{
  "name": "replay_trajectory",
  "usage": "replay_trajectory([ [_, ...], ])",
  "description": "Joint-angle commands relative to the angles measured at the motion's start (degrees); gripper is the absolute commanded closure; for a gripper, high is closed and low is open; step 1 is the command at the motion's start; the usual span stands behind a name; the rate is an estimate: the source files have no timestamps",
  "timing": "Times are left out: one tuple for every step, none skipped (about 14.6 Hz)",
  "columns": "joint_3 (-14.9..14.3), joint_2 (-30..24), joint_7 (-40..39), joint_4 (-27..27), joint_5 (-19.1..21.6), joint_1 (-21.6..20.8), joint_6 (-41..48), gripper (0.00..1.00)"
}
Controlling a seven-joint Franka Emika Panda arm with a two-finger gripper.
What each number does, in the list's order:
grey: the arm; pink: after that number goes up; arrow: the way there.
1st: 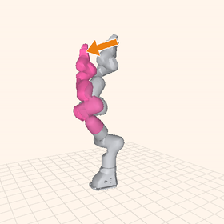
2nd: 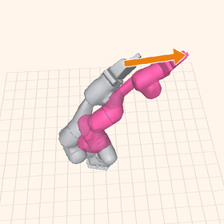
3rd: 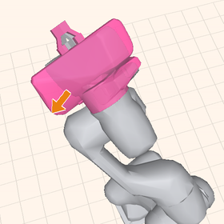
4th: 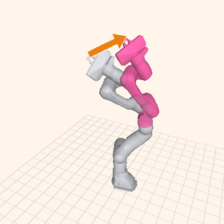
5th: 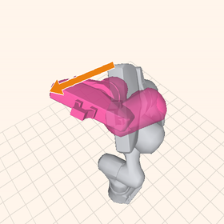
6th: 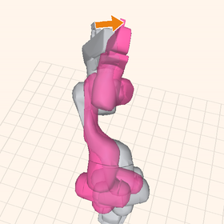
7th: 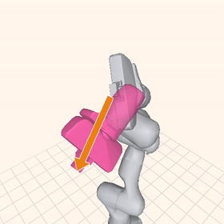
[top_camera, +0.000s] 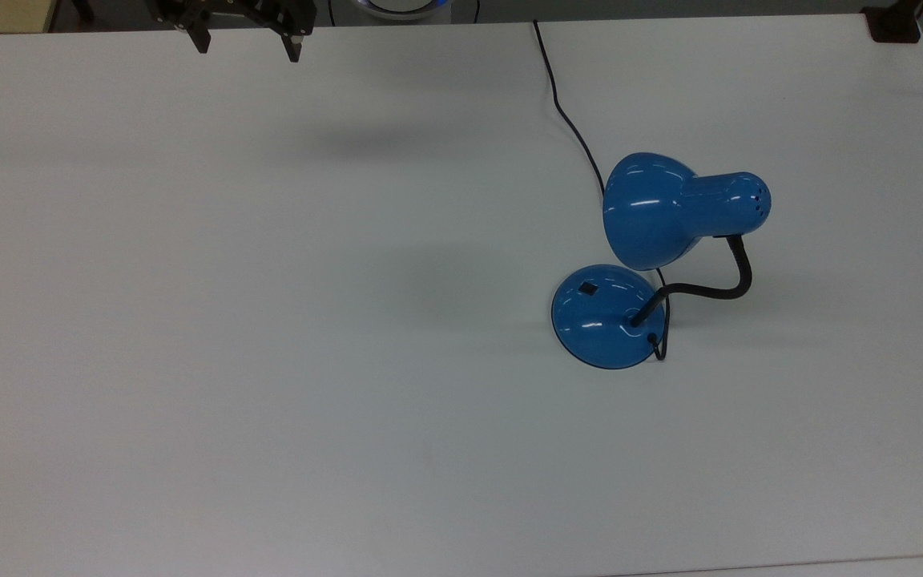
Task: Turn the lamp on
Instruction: 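Move the gripper from its start pose toward the blue lamp base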
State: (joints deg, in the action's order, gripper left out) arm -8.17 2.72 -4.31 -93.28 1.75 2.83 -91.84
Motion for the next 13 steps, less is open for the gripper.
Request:
replay_trajectory([
  [-1.7, -1.0, -1.6, -0.1, 1.1, -0.5, 0.6, 0.00],
  [-1.7, -1.1, -2.8, -0.1, 1.1, -0.5, 0.6, 0.00],
  [-1.7, -1.1, -3.0, -0.1, 1.1, -0.5, 0.6, 0.01],
  [-1.7, -1.0, -3.1, -0.1, 1.2, -0.5, 0.6, 0.07],
  [-1.7, -1.0, -3.1, -0.2, 1.3, -0.6, 0.6, 0.11],
  [-1.7, -0.9, -3.2, -0.3, 1.3, -0.6, 0.6, 0.14],
  [-1.7, -0.9, -3.5, -0.3, 1.3, -0.7, 0.6, 0.19],
  [-1.7, -0.9, -3.9, -0.3, 1.4, -0.7, 0.6, 0.23],
  [-1.7, -0.9, -3.9, -0.3, 1.4, -0.7, 0.6, 0.23],
  [-1.7, -0.9, -3.9, -0.3, 1.4, -0.7, 0.6, 0.23],
  [-1.7, -1.0, -3.9, -0.3, 1.4, -0.7, 0.6, 0.22],
  [-1.7, -1.0, -3.9, -0.3, 1.4, -0.7, 0.6, 0.23],
  [-1.7, -1.0, -4.4, -0.3, 1.4, -0.6, 0.6, 0.35],
])
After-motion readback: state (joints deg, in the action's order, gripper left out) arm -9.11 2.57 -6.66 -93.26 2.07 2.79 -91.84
